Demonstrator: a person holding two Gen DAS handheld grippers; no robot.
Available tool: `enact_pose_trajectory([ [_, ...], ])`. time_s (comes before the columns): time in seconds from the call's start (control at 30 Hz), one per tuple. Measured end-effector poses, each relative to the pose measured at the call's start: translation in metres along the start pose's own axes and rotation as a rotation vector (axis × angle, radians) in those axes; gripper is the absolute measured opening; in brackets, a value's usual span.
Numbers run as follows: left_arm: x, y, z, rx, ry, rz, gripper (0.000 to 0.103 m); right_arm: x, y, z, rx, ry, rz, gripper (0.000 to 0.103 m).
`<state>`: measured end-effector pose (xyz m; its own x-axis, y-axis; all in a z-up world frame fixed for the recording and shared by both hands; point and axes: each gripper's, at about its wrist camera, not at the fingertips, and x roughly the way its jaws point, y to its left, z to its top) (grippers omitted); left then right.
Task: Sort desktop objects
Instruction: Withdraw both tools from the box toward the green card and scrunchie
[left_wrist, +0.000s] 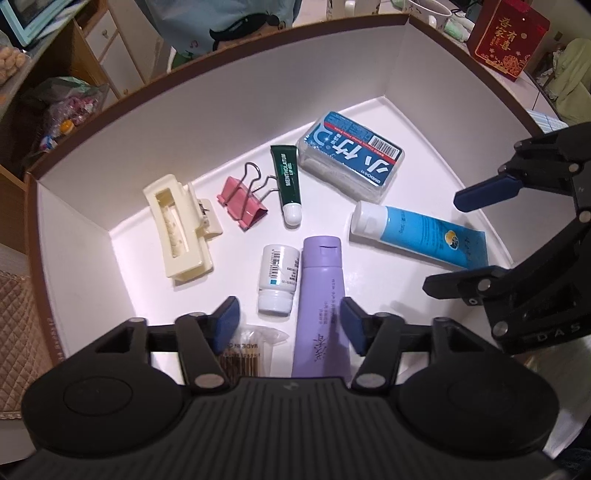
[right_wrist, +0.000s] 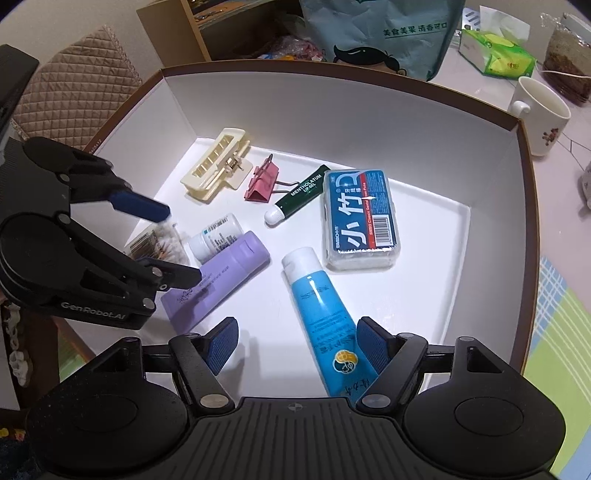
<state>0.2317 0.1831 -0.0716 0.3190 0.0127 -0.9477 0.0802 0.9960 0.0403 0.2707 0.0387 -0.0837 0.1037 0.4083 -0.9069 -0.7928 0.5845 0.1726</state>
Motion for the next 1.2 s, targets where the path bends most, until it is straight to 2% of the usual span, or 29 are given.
enact_pose_trajectory([
  [0.27, -0.02, -0.004, -0.003, -0.005, -0.046, 0.035, 0.069, -0.013, 0.005, -0.005, 0.01, -0.039, -0.004, 0.074],
  [0.67, -0.052, -0.012, -0.016, -0.024, -0.105, 0.072, 0.07, -0.045, 0.018, -0.016, 0.005, -0.119, -0.012, 0.074],
  [0.93, -0.09, -0.027, -0.023, -0.025, -0.186, 0.081, 0.073, -0.087, 0.025, -0.031, -0.006, -0.224, 0.004, 0.074],
  [1.2, -0.126, -0.058, -0.029, -0.007, -0.279, 0.067, 0.075, -0.133, 0.015, -0.065, 0.015, -0.316, 0.006, 0.074],
])
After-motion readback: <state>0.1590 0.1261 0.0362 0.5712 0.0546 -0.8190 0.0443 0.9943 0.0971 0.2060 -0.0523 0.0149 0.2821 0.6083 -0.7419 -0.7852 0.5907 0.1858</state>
